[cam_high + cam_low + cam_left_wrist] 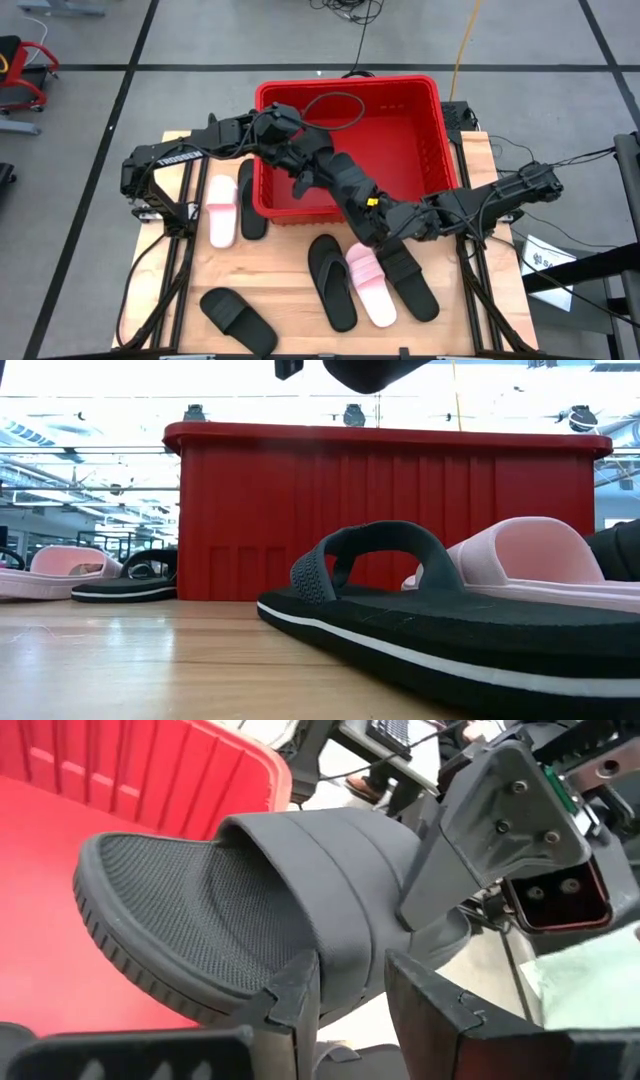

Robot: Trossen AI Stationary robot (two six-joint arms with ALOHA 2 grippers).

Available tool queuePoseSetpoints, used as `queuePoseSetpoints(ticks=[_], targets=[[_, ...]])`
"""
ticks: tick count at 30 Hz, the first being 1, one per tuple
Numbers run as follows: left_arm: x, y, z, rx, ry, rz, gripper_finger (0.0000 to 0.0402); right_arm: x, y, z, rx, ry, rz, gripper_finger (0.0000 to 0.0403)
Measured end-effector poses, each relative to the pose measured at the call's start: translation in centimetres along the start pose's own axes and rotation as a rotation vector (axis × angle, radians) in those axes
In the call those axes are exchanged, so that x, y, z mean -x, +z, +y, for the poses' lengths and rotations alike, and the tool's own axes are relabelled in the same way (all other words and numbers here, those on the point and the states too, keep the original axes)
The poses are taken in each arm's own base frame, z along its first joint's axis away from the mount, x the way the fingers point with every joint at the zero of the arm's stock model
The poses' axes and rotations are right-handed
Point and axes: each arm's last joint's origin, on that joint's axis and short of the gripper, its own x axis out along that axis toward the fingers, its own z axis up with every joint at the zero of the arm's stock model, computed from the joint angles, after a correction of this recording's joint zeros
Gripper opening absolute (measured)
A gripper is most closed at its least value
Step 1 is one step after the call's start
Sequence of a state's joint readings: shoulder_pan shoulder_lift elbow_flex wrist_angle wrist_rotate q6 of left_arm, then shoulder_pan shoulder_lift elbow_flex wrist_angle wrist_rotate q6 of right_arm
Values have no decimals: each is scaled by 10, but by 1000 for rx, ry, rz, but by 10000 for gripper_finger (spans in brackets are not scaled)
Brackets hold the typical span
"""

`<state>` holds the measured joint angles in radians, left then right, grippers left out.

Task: Pick and place slides into bin
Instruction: Put the right black slide into the red bin

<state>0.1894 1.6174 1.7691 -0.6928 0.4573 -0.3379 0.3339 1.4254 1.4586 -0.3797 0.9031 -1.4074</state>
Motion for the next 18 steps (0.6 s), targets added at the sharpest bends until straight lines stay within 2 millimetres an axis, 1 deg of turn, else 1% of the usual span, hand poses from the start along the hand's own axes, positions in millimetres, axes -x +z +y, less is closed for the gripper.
queuePoseSetpoints(ticks=[7, 13, 15, 18], targets=[[0, 0, 0, -35, -16, 6, 111, 0, 0, 0, -1, -1, 1, 0], [-1, 0, -1, -134, -18, 7, 108, 0, 0, 0, -1, -2, 5, 0], [-1, -1, -1, -162, -10, 5, 97, 0, 0, 0, -2, -2, 5, 0], [-1, 0, -1, -178, 13, -1, 66, 0, 0, 0, -1, -2, 9, 0]])
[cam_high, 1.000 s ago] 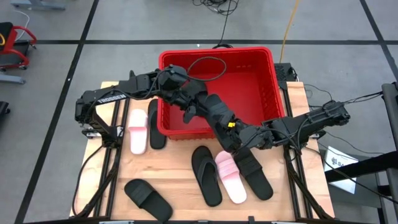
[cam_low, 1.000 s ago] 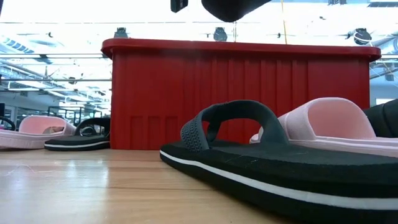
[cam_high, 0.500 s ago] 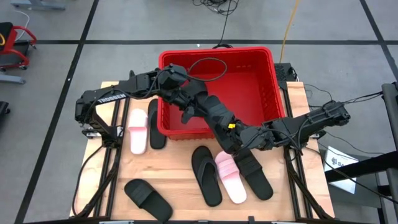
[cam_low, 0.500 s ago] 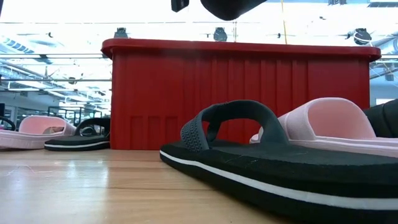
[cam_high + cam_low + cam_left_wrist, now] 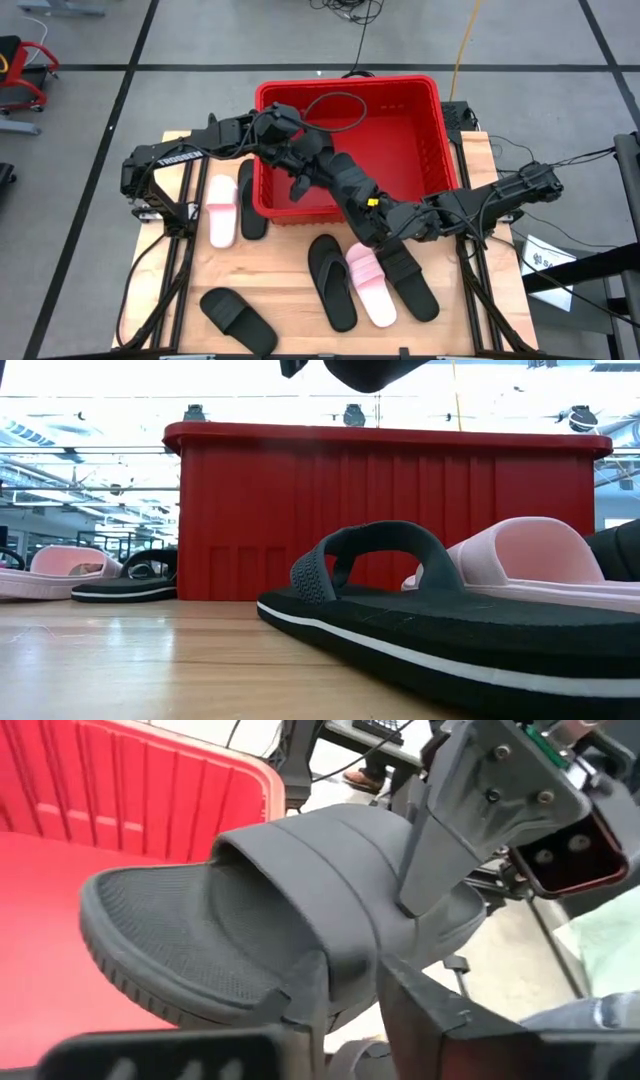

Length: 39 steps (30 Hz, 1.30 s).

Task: Pick and place slides into bin
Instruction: Put the right black slide into the red bin

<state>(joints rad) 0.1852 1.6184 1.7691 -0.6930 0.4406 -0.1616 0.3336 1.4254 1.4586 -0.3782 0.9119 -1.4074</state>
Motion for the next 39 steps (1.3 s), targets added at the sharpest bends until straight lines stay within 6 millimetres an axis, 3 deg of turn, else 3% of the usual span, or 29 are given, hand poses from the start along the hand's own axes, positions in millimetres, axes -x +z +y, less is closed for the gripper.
queuePoseSetpoints(ticks=[5, 12, 25, 29, 39], targets=[[0, 0, 0, -4, 6, -1, 8, 0, 0, 0, 0, 0, 0, 0], [0, 0, 0, -5, 5, -1, 4, 0, 0, 0, 0, 0, 0, 0], [-1, -1, -1, 28, 4, 13, 86, 0, 0, 0, 4, 1, -3, 0], [-1, -1, -1, 32, -8, 13, 118, 0, 0, 0, 88, 1, 1, 0], [3, 0, -3, -11, -18, 4, 129, 0, 0, -1, 199, -8, 3, 0]])
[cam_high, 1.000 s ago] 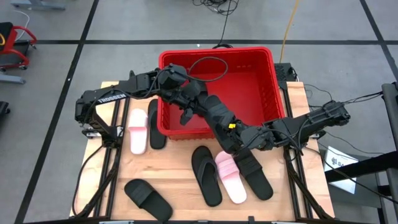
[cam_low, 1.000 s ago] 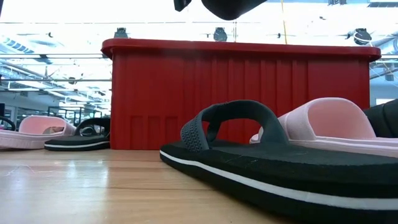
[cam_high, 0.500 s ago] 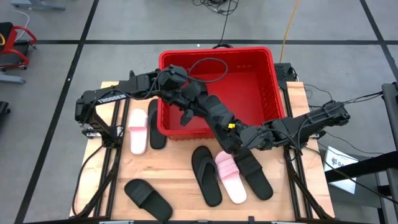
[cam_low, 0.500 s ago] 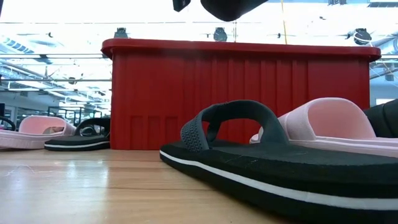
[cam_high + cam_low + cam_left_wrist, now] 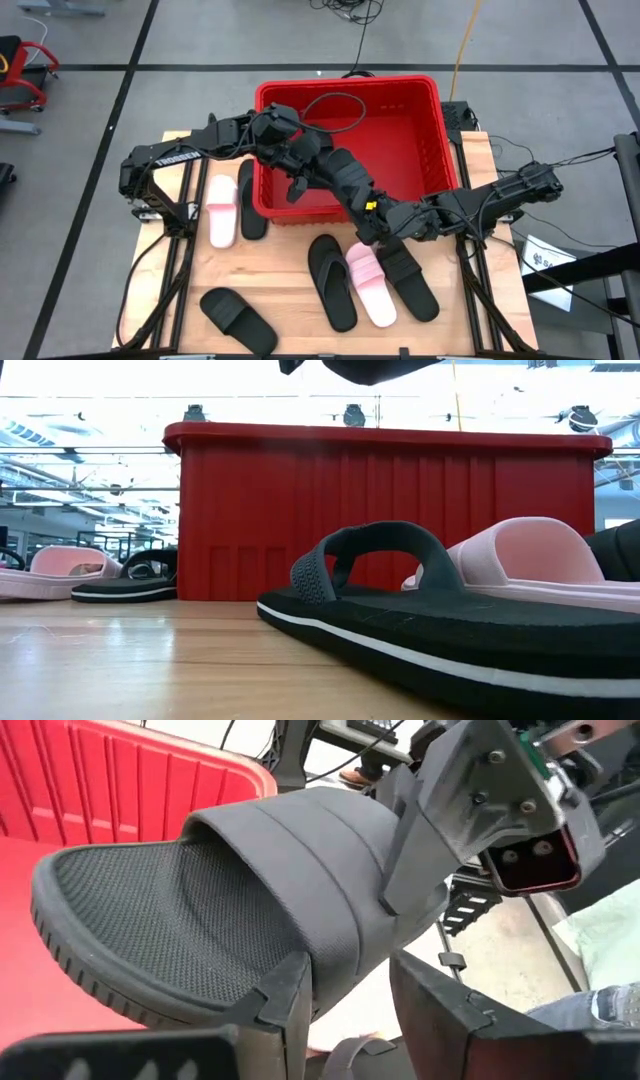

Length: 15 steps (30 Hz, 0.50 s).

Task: Pick and place slides into bin
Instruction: Put the right black slide into the red bin

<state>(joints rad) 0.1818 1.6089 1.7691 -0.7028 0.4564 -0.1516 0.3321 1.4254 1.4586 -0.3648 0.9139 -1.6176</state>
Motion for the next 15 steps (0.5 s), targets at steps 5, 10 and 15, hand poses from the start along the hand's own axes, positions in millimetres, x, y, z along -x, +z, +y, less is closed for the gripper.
queuePoseSetpoints(ticks=[5, 10, 15], targets=[[1, 0, 2, 8, -11, 2, 129, 0, 0, 0, 2, 2, -1, 0], [7, 2, 16, 92, 52, -20, 129, 0, 0, 0, -2, 3, 7, 0], [20, 6, 29, 166, 15, -45, 129, 0, -1, 0, -2, 4, 20, 0]])
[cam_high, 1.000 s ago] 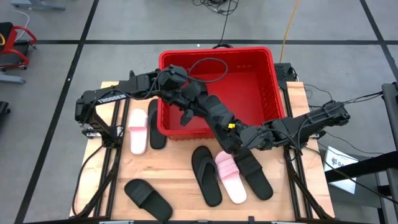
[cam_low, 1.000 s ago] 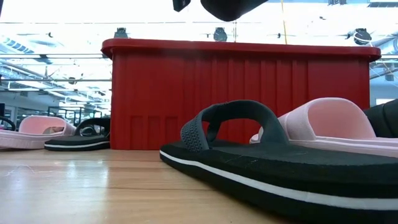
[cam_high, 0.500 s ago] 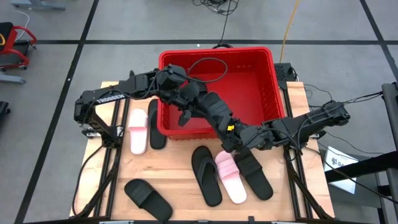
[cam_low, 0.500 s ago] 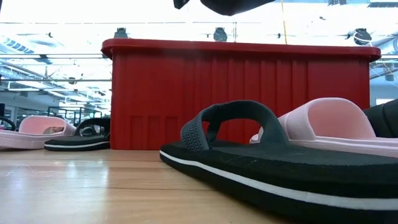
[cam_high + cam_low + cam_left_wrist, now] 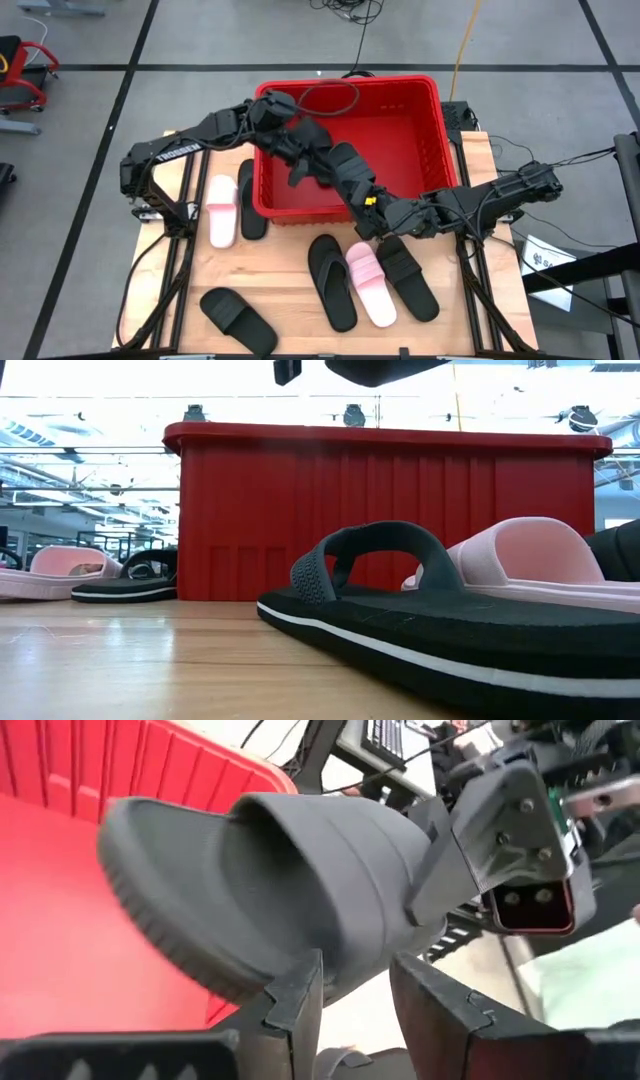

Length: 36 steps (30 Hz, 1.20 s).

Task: Pick and place slides into bin
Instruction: Put the right black slide into the red bin

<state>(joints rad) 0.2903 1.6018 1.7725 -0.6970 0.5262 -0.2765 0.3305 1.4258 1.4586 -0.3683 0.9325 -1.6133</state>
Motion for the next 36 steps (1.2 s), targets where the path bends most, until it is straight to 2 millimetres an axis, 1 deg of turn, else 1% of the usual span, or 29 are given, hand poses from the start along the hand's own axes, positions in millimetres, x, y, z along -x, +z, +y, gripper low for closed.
queuePoseSetpoints(ticks=[5, 9, 12, 16, 21, 27, 30, 36], targets=[[16, 3, 3, 19, -7, -21, 129, -1, -1, 0, -3, 0, -8, 0], [22, 4, -1, -40, -75, -16, 129, -4, -3, 0, 1, 5, 3, 0], [25, 5, -5, -75, -109, -26, 129, -4, -4, 0, 35, 6, 4, 0], [24, 5, -3, -45, -106, -22, 129, -4, -3, 0, 108, 5, -4, 0], [23, 4, -6, -51, -110, -22, 129, -4, -2, 0, 163, 3, -29, 0], [20, 5, -11, -33, -78, -40, 129, -8, 4, 12, 250, 16, -85, 0], [17, 3, -14, -34, -56, -38, 129, -11, 7, 18, 249, 7, -80, 0], [10, 0, -18, -22, 0, -35, 129, -14, 10, 20, 263, -23, -74, 0]])
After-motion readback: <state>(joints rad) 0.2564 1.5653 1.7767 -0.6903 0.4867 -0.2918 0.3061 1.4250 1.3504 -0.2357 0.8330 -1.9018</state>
